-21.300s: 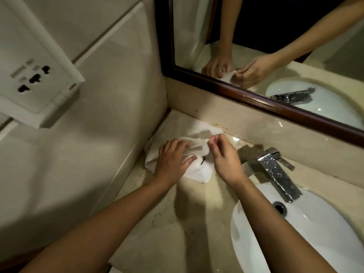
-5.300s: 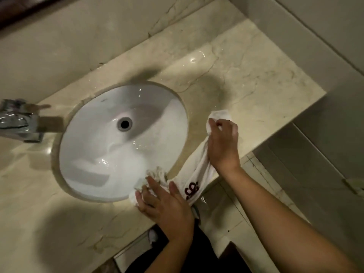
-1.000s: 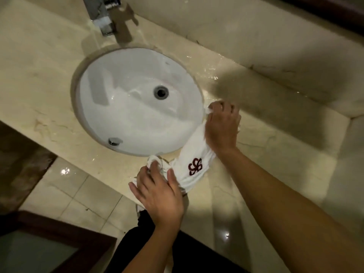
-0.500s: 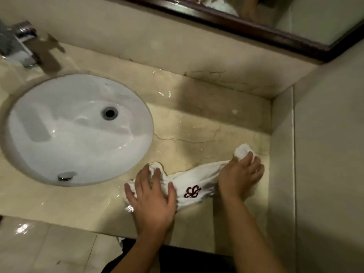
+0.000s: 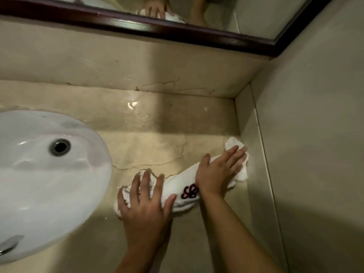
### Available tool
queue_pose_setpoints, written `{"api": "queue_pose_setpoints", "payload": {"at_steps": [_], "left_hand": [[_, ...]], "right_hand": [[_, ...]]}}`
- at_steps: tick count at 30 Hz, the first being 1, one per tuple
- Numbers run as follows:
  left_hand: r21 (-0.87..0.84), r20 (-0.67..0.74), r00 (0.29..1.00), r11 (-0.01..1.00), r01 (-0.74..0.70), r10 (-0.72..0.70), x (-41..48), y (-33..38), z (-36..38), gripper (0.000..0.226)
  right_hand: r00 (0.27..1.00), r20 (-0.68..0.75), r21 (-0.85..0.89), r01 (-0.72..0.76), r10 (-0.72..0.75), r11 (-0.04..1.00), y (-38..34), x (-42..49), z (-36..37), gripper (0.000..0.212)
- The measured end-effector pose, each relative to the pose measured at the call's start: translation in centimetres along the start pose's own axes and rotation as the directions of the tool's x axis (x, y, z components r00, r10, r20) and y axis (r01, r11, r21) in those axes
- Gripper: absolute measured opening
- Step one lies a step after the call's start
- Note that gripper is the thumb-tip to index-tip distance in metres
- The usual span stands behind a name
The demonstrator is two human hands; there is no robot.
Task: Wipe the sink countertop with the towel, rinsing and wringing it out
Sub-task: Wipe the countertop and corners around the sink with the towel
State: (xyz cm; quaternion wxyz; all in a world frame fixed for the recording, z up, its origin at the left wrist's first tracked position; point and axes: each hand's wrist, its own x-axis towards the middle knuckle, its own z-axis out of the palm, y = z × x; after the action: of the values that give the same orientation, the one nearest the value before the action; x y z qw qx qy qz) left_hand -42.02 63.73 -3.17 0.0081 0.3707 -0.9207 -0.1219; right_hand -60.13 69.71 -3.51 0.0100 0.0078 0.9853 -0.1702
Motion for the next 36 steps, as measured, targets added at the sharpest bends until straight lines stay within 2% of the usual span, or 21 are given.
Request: {"api": "queue_pose_setpoints", "payload": {"at_steps": [4, 9, 14, 16, 19, 23, 27, 32, 36], "left_hand": [[-0.066, 0.013, 1.000, 0.998, -0.007, 0.008, 2.9, 3.1, 0.4, 0.062], [-0.070, 0.025, 0.998, 0.996, -0.062, 0.064, 4.0, 3.5, 0.8, 0.064], [-0.135, 0.031, 0.993, 0.985, -0.108, 0.113, 6.7, 5.0, 0.7, 0.060], [-0.111, 0.049, 0.990, 0.985, -0.129, 0.135, 7.9, 5.2, 0.4, 0.059], [-0.098, 0.030, 0.981, 0.977, -0.188, 0.192, 8.9, 4.5, -0.2, 0.061], [-0.139, -0.011, 0.963, 0.953, -0.268, 0.269, 8.9, 3.7, 0.5, 0.056], [-0.135, -0.061, 0.948, 0.938, -0.319, 0.313, 8.5, 3.2, 1.4, 0.046], [-0.093, -0.125, 0.958, 0.959, -0.269, 0.257, 7.7, 2.9, 1.5, 0.038], [-0.105, -0.154, 0.968, 0.971, -0.217, 0.200, 6.4, 1.3, 0.9, 0.037]], "right_hand": [[0.989, -0.030, 0.015, 0.145, -0.144, 0.989, 0.4, 4.5, 0.3, 0.085], [0.952, -0.022, 0.059, 0.305, -0.305, 0.950, -0.4, 7.3, 1.2, 0.087], [0.896, 0.072, 0.160, 0.423, -0.438, 0.892, -2.5, 12.2, 1.5, 0.089], [0.889, 0.088, 0.160, 0.432, -0.449, 0.888, -3.3, 13.2, 1.3, 0.092], [0.917, -0.023, 0.059, 0.399, -0.398, 0.915, -3.3, 12.8, 1.5, 0.094], [0.919, 0.050, 0.178, 0.377, -0.391, 0.909, -3.2, 13.1, 2.3, 0.093], [0.858, 0.103, 0.196, 0.478, -0.503, 0.856, -3.3, 13.3, 2.3, 0.089], [0.804, 0.170, 0.213, 0.534, -0.570, 0.818, -5.1, 12.2, 2.4, 0.085], [0.719, 0.256, 0.221, 0.607, -0.646, 0.764, -7.4, 10.1, 3.0, 0.084]]}}
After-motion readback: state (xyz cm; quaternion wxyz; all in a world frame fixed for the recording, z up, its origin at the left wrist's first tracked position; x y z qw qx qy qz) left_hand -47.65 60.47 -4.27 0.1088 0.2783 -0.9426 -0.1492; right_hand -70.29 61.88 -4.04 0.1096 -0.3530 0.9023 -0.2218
